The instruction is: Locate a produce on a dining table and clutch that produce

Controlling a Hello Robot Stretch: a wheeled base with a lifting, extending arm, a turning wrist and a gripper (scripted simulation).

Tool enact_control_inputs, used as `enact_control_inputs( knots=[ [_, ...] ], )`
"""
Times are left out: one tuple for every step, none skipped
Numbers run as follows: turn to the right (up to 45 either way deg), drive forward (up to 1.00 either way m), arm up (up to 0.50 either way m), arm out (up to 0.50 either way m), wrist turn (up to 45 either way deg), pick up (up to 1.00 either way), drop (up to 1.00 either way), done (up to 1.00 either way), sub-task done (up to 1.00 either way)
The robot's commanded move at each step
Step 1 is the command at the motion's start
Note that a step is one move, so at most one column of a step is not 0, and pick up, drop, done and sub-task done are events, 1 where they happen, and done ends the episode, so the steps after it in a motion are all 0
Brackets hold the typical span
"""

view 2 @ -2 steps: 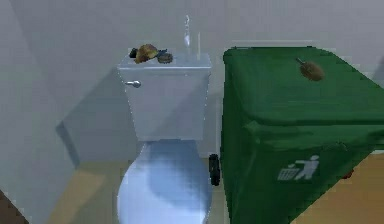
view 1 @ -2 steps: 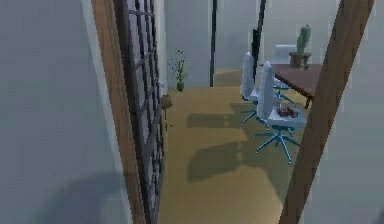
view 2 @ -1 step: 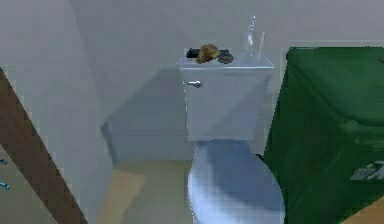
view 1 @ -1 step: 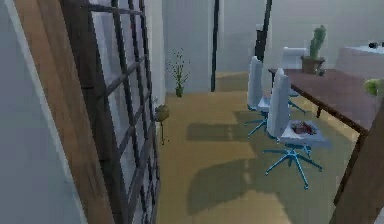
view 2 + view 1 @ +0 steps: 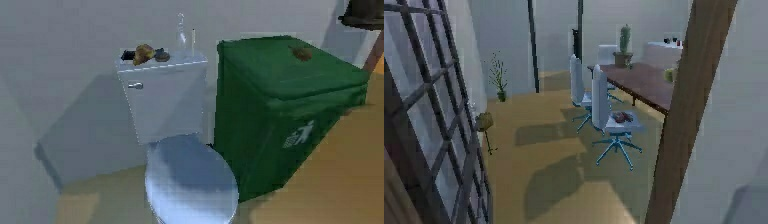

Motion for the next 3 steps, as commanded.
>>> enact_control_inputs(
  knots=[
    [0.0,0.8,0.0,0.0,0.0,0.0,0.0,0.0,0.0],
    [21.0,0.0,0.0,0.0,0.0,0.0,0.0,0.0,0.0],
    [0.0,0.25,0.0,0.0,0.0,0.0,0.0,0.0,0.0]
  ],
)
